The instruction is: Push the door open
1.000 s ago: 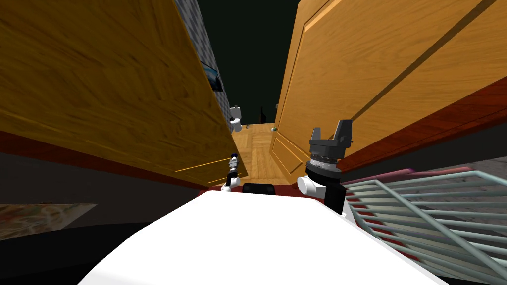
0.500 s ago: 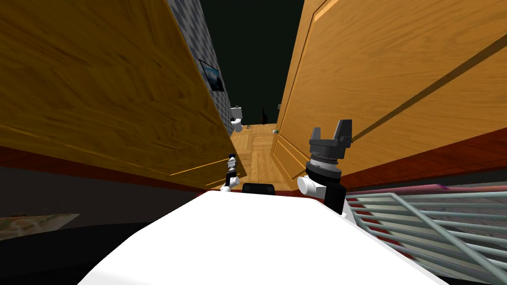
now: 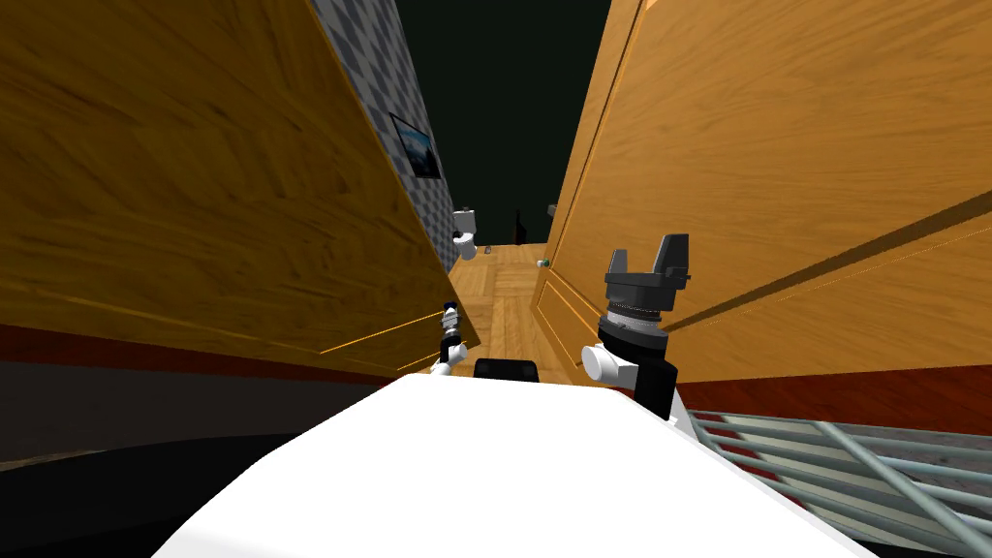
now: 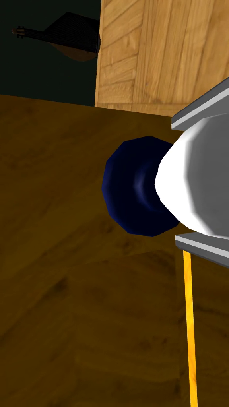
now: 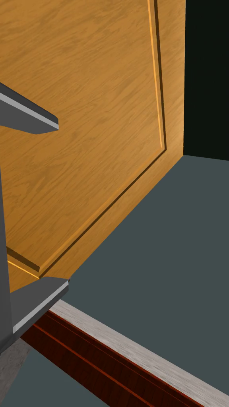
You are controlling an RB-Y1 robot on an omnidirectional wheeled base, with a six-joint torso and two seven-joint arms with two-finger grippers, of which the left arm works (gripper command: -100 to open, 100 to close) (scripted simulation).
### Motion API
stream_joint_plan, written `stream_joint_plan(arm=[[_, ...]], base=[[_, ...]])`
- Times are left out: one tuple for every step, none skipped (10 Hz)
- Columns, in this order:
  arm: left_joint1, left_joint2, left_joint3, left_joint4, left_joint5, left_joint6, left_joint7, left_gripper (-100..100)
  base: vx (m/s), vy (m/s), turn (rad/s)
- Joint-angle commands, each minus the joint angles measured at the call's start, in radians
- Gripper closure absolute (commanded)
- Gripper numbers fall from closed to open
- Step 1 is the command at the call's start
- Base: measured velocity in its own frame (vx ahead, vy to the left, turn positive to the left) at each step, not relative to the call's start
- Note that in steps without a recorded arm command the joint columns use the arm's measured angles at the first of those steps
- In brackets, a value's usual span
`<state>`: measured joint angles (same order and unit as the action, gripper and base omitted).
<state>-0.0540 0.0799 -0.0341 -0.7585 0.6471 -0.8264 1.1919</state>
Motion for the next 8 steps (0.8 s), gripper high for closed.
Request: stream_joint_plan(arm=[[0.009,0.011,0.025,-0.009,0.01,-0.009,-0.002,100],[0.008,0.01,0.034,-0.007,0.014,-0.011,-0.005,100],[0.007,0.008,0.042,-0.005,0.017,-0.012,-0.008,100],[0.006,0.007,0.048,-0.003,0.02,-0.013,-0.01,100],[0.005,0.006,0.053,-0.002,0.022,-0.014,-0.012,100],[0.01,0.003,0.046,-0.003,0.02,-0.006,-0.012,100],[0.003,0.009,0.068,0.003,0.021,-0.012,-0.016,100],[0.0,0.01,0.078,0.007,0.021,-0.014,-0.017,100]], base=[[0.195,-0.053,0.058],[0.176,-0.037,0.062],[0.175,-0.02,0.056],[0.191,-0.035,0.046],[0.195,-0.036,0.04],[0.088,-0.01,0.022],[0.107,0.03,0.026],[0.176,0.033,0.02]])
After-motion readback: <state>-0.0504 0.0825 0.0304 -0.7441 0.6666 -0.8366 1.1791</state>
